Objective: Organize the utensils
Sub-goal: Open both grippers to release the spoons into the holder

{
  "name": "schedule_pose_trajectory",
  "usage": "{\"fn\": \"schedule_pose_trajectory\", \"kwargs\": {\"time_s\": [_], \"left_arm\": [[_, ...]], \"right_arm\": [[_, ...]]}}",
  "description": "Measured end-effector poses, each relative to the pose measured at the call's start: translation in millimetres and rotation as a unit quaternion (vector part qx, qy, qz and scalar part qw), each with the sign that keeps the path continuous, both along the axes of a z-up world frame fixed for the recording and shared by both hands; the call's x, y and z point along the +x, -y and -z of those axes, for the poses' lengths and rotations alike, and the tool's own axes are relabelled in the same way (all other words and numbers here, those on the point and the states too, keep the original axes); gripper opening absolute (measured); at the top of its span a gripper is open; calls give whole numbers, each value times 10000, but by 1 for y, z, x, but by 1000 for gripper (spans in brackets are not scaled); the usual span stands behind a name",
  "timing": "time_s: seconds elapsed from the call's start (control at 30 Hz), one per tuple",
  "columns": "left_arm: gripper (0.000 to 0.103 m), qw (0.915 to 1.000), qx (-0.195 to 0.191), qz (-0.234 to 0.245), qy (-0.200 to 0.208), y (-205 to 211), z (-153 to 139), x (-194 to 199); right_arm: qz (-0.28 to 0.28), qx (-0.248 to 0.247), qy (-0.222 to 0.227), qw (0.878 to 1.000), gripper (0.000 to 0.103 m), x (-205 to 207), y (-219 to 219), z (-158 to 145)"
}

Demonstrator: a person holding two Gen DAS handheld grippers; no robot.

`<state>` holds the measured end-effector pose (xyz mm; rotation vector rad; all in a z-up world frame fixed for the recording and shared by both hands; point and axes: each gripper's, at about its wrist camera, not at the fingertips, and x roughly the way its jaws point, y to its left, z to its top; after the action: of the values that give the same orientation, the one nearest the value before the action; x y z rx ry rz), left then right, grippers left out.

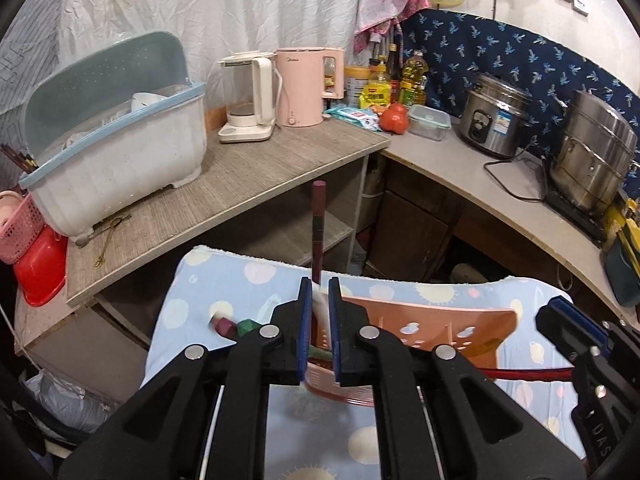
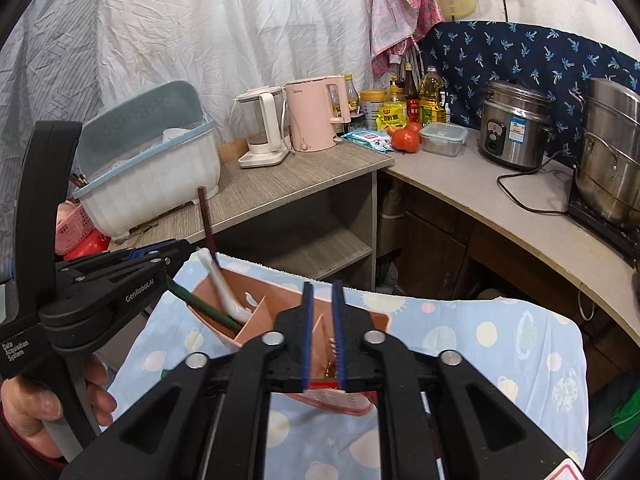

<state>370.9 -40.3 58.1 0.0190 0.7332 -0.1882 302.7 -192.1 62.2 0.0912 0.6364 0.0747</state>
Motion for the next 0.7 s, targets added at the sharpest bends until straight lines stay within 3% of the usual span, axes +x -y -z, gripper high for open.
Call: {"fn": "schedule_pose_trajectory", "kwargs": {"time_s": [0.07,0.33,0.7], "left_arm": [[10,10000,25,6,38,1,-2,-2],[12,9998,112,-29,149,1,-7,-14],[24,9992,159,-151,344,-10,-21,-48]], "right_arm": [[10,-6,18,10000,24,-1,0,0],[18,-32,56,10000,26,-10,-5,-2],[-22,-79,200,9998,35,-41,-13,-18]]}}
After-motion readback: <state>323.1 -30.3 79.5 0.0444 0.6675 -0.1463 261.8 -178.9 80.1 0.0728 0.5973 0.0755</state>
